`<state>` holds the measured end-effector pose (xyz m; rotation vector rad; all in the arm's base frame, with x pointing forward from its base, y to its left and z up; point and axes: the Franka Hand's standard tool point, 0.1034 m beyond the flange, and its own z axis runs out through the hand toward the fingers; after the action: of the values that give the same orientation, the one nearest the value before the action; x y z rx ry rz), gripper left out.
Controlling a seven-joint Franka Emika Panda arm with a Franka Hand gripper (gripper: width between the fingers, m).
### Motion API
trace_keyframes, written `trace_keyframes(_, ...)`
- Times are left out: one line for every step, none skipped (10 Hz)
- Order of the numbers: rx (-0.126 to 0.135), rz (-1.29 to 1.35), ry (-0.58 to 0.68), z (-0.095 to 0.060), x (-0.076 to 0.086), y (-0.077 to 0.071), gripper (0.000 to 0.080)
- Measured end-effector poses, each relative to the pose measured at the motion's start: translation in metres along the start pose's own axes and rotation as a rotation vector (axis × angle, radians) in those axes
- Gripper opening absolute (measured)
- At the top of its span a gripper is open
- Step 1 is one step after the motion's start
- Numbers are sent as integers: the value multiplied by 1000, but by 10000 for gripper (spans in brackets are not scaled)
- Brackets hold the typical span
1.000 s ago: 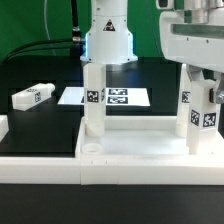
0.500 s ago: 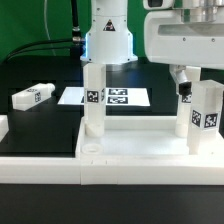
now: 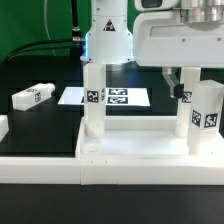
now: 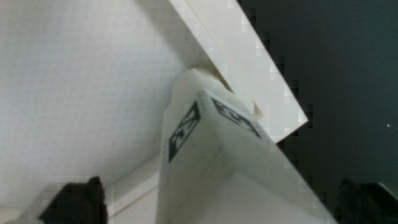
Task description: Assemble desk
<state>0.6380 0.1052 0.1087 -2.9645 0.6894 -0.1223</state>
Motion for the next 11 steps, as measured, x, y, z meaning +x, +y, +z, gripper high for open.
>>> trace_keyframes(-7,-109,2,-1,1,0,649)
trace_keyframes(-6,-181,3,-1,1,0,649)
trace_keyframes(-7,-306,3,-1,1,-1,649)
trace_keyframes(-11,-388,4,-1,1,-1,649)
trace_keyframes(-13,-439,6,-1,0,-3,649)
trace_keyframes(-22,-541,5,-1,-2,-5,649)
trace_keyframes(-24,-591,4,0,-3,-6,649)
trace_keyframes(-37,-709,4,0,-4,-7,649)
trace_keyframes(-40,-748,4,0,-3,-6,649)
trace_keyframes(-40,-757,3,0,-2,-5,627)
trace_keyframes(-40,-750,3,0,-2,-4,627)
